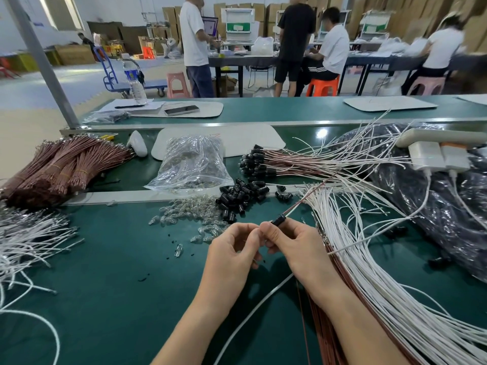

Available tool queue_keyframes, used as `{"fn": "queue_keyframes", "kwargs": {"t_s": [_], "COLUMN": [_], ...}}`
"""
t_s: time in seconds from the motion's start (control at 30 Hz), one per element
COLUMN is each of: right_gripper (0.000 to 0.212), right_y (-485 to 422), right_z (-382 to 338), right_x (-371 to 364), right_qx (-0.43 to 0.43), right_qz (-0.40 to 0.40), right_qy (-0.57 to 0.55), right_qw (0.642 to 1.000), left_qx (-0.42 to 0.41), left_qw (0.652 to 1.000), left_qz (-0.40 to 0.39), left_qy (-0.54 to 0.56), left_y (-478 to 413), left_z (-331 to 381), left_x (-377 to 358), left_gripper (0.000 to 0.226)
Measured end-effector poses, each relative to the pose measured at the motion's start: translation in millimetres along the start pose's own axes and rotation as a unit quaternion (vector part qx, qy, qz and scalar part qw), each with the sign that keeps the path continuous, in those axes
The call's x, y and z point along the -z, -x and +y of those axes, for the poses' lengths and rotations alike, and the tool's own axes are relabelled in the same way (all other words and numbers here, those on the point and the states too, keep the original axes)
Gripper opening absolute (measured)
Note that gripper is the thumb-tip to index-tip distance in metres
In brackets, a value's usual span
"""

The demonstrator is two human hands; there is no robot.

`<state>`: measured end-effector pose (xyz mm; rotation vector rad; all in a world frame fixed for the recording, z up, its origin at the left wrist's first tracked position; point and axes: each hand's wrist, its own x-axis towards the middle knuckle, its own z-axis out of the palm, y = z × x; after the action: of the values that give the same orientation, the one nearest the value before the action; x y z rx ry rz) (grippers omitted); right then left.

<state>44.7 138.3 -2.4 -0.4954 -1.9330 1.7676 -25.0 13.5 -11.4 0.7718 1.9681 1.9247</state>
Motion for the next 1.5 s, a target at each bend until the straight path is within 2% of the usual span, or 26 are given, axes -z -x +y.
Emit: {"fn": "queue_keyframes", "kwargs": {"t_s": [0.13,0.37,0.57,0.77,1.2,1.3,1.4,1.5], "right_gripper": [0.022,0.031,0.015,0.02,0.02,0.023,0.022,0.016], "right_y": [0.0,-1.0,0.5,0.3,0.2,-0.6,-2.5,-2.7], "right_z": [-1.2,1.2,-2.1,-3.2,-2.2,-1.3,-0.8,-2.5], "right_x": [0.4,0.8,0.6,1.6,2.5,1.0,0.8,1.4], "right_qx": [-0.002,-0.003,0.005,-0.015,-0.029,-0.037,-0.049,-0.053], "right_qz": [0.003,0.008,-0.023,-0.033,-0.025,-0.011,0.025,0.039], "right_qy": [0.002,0.005,-0.021,-0.065,-0.054,-0.066,-0.124,-0.139], "right_qw": [1.0,1.0,1.0,0.997,0.998,0.997,0.991,0.988], "left_qx": [0.007,-0.014,-0.022,-0.01,-0.083,-0.112,-0.121,-0.085], "left_qw": [1.0,1.0,1.0,1.0,0.988,0.963,0.895,0.847], "left_qz": [0.0,0.005,0.008,0.003,0.003,0.041,0.124,0.14], "left_qy": [-0.008,-0.023,-0.014,0.009,-0.132,-0.243,-0.411,-0.505], "left_y": [0.4,2.4,3.4,1.2,5.2,4.8,0.3,-3.0], "left_z": [0.1,0.6,1.6,2.8,1.2,3.3,2.7,-1.8], "left_x": [0.0,-1.1,-0.6,0.9,8.0,14.7,30.2,40.9], "left_gripper": [0.011,0.013,0.012,0.012,0.01,0.008,0.017,0.025]}}
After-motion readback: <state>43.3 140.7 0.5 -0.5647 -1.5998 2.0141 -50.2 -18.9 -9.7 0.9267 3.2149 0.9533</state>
